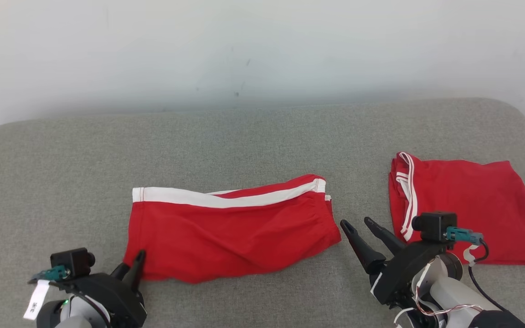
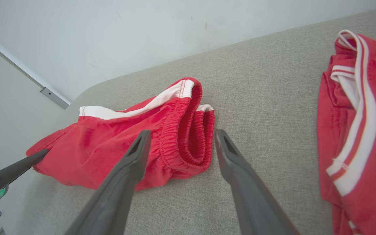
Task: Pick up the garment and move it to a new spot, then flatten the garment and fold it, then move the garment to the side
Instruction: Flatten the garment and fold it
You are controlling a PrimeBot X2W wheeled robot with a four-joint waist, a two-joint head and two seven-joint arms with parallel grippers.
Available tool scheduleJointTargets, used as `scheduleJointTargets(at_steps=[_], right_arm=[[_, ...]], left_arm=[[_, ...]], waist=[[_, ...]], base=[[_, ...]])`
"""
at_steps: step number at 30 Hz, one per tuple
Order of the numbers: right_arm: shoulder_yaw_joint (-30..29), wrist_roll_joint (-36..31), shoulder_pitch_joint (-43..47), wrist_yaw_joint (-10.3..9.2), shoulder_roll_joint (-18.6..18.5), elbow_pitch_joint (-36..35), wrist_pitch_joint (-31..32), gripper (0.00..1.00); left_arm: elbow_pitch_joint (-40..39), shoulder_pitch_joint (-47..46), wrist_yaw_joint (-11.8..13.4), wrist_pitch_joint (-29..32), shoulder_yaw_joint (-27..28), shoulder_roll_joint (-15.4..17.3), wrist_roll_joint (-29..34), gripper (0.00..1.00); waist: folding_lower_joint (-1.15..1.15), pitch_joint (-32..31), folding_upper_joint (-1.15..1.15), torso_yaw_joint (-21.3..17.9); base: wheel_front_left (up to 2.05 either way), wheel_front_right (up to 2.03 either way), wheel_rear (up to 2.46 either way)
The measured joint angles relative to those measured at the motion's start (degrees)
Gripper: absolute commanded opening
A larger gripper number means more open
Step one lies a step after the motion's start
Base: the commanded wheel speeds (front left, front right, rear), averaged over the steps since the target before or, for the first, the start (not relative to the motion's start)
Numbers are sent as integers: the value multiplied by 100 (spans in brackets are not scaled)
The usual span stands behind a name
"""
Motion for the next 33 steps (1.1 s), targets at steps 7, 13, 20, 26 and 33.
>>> scheduleJointTargets(at_steps=[7, 13, 20, 26, 33], right_arm=[[-26, 43, 261, 0, -97, -27, -151, 100], [-67, 34, 453, 0, -129, -149, -357, 100], [-144, -224, 820, -10, -221, -533, -511, 100], [-297, -390, 984, -234, -301, -780, -557, 100], [-416, -669, 1181, -483, -481, -931, -560, 100]], left_arm=[[-4, 111, 185, -333, -58, -23, 174, 100], [-108, 375, 512, -619, -14, -5, 369, 100], [-668, 786, 943, -701, 79, 26, 614, 100], [-1357, 1229, 1236, -701, 325, 180, 911, 100], [-2136, 1509, 1363, -702, 522, 302, 1469, 100]], waist=[[0, -80, 0, 37], [1, -225, 0, 95], [1, -413, 0, 180], [1, -488, 1, 218], [0, -492, 1, 296]], base=[[0, 0, 0], [0, 0, 0], [0, 0, 0], [0, 0, 0], [0, 0, 0]])
